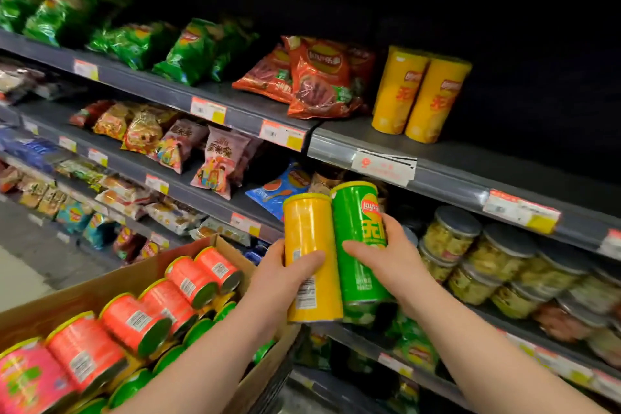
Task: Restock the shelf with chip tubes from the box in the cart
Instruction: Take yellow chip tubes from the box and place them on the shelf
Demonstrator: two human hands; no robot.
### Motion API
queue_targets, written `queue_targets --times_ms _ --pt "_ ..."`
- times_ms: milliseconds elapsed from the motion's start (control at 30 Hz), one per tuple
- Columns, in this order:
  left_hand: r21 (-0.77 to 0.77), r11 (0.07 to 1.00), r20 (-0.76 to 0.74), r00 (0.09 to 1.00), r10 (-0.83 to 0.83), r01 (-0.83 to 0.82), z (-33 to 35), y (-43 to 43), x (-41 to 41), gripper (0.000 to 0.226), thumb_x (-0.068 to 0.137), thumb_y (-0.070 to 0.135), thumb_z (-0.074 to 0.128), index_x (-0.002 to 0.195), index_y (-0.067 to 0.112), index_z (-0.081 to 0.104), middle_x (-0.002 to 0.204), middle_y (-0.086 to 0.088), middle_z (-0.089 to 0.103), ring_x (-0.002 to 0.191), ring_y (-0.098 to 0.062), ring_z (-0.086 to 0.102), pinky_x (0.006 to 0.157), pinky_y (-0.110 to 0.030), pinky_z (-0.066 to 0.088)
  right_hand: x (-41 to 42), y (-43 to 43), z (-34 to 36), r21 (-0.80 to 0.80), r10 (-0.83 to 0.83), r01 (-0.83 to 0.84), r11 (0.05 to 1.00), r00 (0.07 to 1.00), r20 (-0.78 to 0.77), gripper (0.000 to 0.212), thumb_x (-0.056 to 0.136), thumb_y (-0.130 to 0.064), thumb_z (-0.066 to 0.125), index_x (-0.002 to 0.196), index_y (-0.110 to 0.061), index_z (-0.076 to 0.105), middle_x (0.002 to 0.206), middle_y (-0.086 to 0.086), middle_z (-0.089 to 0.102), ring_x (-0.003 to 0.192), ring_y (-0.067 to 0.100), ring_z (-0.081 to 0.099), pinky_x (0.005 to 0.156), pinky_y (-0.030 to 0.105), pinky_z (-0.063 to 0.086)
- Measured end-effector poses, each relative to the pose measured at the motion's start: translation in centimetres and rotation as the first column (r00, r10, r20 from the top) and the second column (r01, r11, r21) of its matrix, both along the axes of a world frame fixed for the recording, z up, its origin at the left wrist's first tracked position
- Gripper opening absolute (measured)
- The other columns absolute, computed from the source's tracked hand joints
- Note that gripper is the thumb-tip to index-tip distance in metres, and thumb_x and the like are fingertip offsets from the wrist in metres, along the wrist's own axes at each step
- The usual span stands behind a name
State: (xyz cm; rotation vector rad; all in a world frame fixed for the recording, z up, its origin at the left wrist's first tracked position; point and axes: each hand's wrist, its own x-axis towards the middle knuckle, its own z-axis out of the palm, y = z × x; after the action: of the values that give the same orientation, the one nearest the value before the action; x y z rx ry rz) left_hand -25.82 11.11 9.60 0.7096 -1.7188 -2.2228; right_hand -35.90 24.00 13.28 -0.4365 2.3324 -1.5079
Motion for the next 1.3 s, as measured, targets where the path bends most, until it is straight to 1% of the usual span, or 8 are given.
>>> queue_targets --times_ms 167,367,500,667,767,900,1100,1300 --pt "-0.060 0.996 -0.082 0.994 -0.072 0.067 3.0 2.3 -4.0 0.040 0.082 0.025 0.072 0.117 0.021 0.055 0.105 -0.004 0.070 0.090 -0.022 0.070 0.076 -0.038 0.055 -3.2 3.3 3.1 -0.057 -0.072 0.069 0.996 0.995 -0.069 0.062 0.075 -0.029 0.076 0.127 -0.032 0.042 0.103 -0.008 0.061 0.092 0.014 0.063 0.084 0.036 0.052" --pt "-0.107 0.987 -0.182 0.974 -0.135 0.117 6.8 5.7 -9.5 0.047 0.075 0.026 0.076 0.116 0.024 0.055 0.100 0.000 0.071 0.085 -0.015 0.070 0.072 -0.035 0.057 -8.2 7.8 7.4 -0.097 -0.117 0.101 0.990 0.977 -0.179 0.063 0.075 -0.029 0.076 0.128 -0.032 0.042 0.108 -0.005 0.062 0.097 0.018 0.063 0.090 0.045 0.052" --pt "-0.157 0.983 -0.247 0.960 -0.131 0.093 9.2 6.9 -12.7 0.029 0.084 0.018 0.067 0.108 0.030 0.055 0.093 0.006 0.070 0.076 -0.008 0.070 0.064 -0.027 0.054 -12.1 10.1 9.9 -0.160 -0.130 0.093 0.983 0.964 -0.233 0.067 0.077 -0.025 0.075 0.133 -0.031 0.039 0.106 -0.006 0.062 0.095 0.017 0.064 0.088 0.045 0.053" --pt "-0.183 0.983 -0.301 0.952 -0.058 0.002 11.3 7.8 -16.2 0.030 0.085 0.016 0.065 0.109 0.029 0.055 0.099 0.003 0.068 0.087 -0.015 0.067 0.070 -0.032 0.053 -17.8 11.7 11.6 -0.198 -0.192 0.137 0.971 0.937 -0.293 0.085 0.076 -0.026 0.075 0.146 -0.022 0.026 0.117 0.002 0.059 0.100 0.021 0.062 0.091 0.044 0.051" --pt "-0.185 0.981 -0.326 0.945 -0.004 -0.060 11.7 8.1 -17.9 0.034 0.083 0.019 0.066 0.113 0.028 0.054 0.106 0.002 0.068 0.092 -0.016 0.066 0.072 -0.032 0.052 -20.8 11.9 11.5 -0.179 -0.217 0.166 0.970 0.922 -0.320 0.087 0.076 -0.026 0.075 0.146 -0.022 0.024 0.117 0.003 0.056 0.102 0.022 0.058 0.091 0.040 0.049" --pt "-0.200 0.972 -0.342 0.938 0.050 -0.124 11.6 8.4 -19.5 0.034 0.082 0.021 0.067 0.111 0.033 0.054 0.108 0.004 0.068 0.095 -0.015 0.066 0.074 -0.033 0.051 -24.3 11.4 10.7 -0.136 -0.210 0.177 0.975 0.933 -0.293 0.059 0.073 -0.020 0.078 0.117 -0.021 0.039 0.114 0.003 0.056 0.105 0.024 0.058 0.086 0.035 0.047" --pt "-0.238 0.957 -0.332 0.940 0.078 -0.163 11.4 8.2 -21.0 0.053 0.078 0.025 0.075 0.124 0.030 0.051 0.112 0.006 0.067 0.100 -0.015 0.065 0.082 -0.036 0.052 -27.4 10.2 9.3 -0.114 -0.168 0.133 0.985 0.904 -0.394 0.075 0.066 -0.016 0.085 0.121 -0.015 0.034 0.124 0.010 0.051 0.111 0.023 0.053 0.091 0.035 0.044" --pt "-0.263 0.955 -0.333 0.942 0.042 -0.136 11.7 6.6 -22.1 0.040 0.082 0.020 0.069 0.116 0.033 0.053 0.109 0.006 0.067 0.098 -0.015 0.066 0.080 -0.035 0.052 -28.8 9.3 8.8 -0.061 -0.134 0.120 0.991 0.925 -0.357 0.089 0.068 -0.013 0.083 0.136 -0.010 0.026 0.125 0.010 0.051 0.117 0.026 0.052 0.092 0.033 0.043"
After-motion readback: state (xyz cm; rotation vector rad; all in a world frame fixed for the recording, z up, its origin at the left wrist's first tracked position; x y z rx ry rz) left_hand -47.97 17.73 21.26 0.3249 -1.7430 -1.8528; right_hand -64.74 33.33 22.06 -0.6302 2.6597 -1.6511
